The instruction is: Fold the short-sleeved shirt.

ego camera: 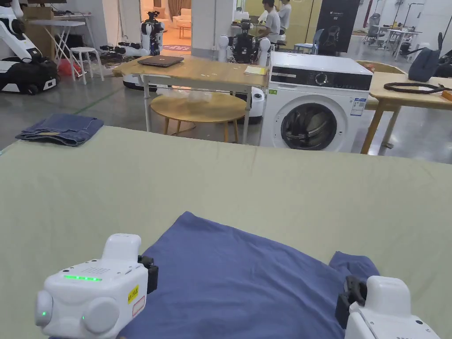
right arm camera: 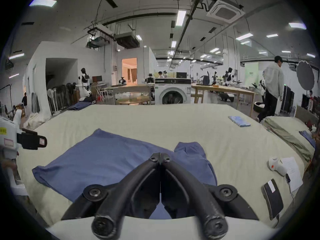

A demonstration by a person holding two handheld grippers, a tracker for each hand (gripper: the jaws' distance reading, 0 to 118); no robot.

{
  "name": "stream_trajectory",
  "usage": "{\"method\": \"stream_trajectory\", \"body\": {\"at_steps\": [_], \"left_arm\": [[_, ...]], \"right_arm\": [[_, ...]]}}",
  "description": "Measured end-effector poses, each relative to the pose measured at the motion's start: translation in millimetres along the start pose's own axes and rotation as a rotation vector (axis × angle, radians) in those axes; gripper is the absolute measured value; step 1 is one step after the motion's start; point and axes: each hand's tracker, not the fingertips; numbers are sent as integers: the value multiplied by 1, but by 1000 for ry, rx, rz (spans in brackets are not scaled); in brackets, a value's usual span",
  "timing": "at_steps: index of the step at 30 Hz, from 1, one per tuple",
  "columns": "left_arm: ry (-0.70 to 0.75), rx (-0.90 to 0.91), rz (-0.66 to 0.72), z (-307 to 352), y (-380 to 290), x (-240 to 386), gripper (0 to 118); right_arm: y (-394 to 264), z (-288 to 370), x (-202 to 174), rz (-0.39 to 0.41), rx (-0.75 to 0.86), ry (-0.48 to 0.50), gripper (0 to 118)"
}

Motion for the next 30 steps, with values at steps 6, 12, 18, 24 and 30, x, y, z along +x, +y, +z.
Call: {"method": "stream_trajectory", "body": {"at_steps": [6,12,18,24,30], "left_arm": [[-37,-119,40,-65,40,-30,0],[-74,-206,3,-140,116,-36,0],[-70,-282,-36,-236,159,-31,60],[-30,-388,-20,-311,154,-15,61],[60,-371,-170,-282,124,40,54]], "right_arm": [[-16,-16,20,0,-83,-27,0],[-19,-29,40,-18,-138,-65,0],[-26,-46,54,-20,-182,-97,0],[-32,-46,65,-26,-220,-138,0],[-42,-33,90,-31,-263,-204,0]]}}
